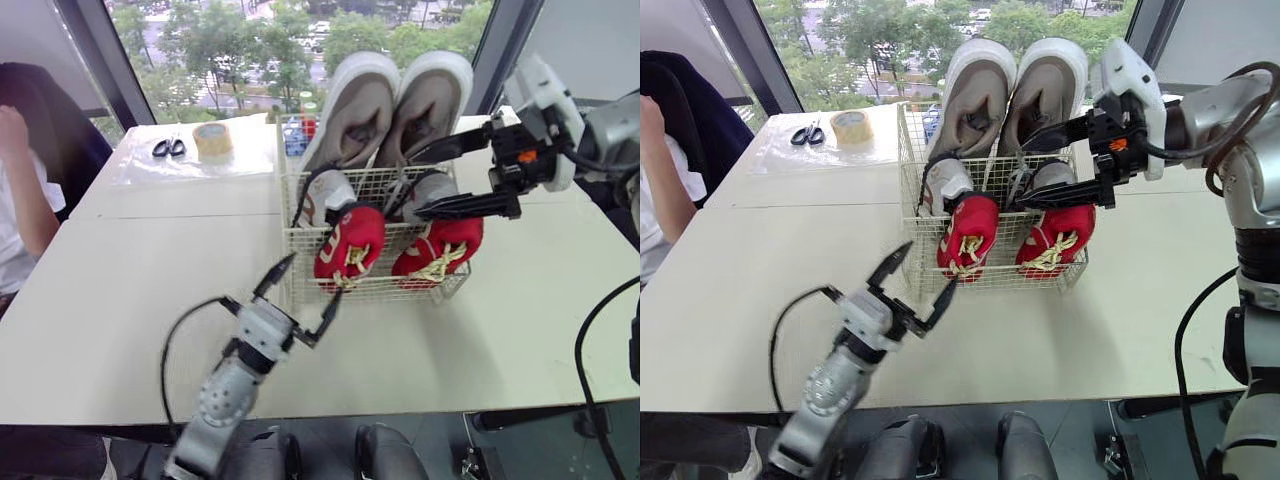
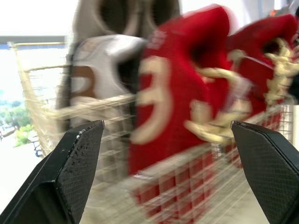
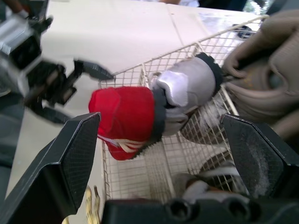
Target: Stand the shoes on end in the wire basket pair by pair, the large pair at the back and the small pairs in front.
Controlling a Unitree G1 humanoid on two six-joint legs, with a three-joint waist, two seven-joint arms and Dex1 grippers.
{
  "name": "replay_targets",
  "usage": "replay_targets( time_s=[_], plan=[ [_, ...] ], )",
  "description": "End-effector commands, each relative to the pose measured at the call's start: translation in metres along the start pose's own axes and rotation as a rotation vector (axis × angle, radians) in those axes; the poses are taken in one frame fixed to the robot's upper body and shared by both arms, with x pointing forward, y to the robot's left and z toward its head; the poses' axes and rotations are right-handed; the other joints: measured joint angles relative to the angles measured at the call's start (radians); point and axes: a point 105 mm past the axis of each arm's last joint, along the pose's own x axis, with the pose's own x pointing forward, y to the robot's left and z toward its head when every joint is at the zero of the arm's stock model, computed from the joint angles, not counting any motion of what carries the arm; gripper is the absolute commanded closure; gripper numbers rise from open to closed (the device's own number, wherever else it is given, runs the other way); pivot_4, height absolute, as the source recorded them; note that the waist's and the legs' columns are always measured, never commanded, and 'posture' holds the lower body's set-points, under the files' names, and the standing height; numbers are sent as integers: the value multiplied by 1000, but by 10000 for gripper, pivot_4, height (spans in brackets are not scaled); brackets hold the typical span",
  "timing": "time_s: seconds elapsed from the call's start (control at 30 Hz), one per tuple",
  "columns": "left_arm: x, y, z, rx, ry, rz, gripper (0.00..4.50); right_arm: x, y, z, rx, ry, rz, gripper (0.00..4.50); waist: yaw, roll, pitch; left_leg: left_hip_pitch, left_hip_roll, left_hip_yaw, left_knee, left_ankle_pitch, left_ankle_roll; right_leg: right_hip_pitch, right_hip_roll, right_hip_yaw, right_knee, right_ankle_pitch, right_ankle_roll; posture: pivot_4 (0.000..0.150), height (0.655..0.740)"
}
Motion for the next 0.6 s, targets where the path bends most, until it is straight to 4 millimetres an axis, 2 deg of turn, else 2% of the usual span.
replay_targets(
  time_s=[0.03, 0.13, 0.27, 0.4, 0.6],
  plan=[
    [12, 26, 39, 15, -84, -10, 254, -10, -4, 11, -35, -51, -58, 0, 2, 0, 1, -1, 0, 0, 0, 0, 0, 0, 0, 0, 0, 0, 0, 1500, 7400],
    [24, 51, 66, 58, -118, -30, 254, -12, -5, 10, -35, -62, -80, 0, 5, -2, 2, -1, -1, 0, 1, 0, 0, 1, 0, 0, -1, 0, 1, 1500, 7400],
    [29, 71, 86, 29, -39, -150, 254, -20, -7, 3, -32, -51, -132, 0, 2, -4, 3, -1, -2, 1, 2, 0, 0, 2, 1, 0, -2, 1, 1, 1500, 7400],
    [15, 97, 97, -27, 141, -258, 254, -45, -6, -3, -22, -17, -221, 0, 2, -3, 7, -1, -1, 1, 1, 0, 0, 1, 3, 0, -1, 2, 4, 1500, 7400],
    [-4, 111, 104, -122, 303, -336, 254, -79, 3, -10, 17, 19, -340, 0, 2, -4, 8, -1, -1, 2, 1, 0, 0, 2, 3, 0, -1, -1, 4, 1500, 7400]
  ],
)
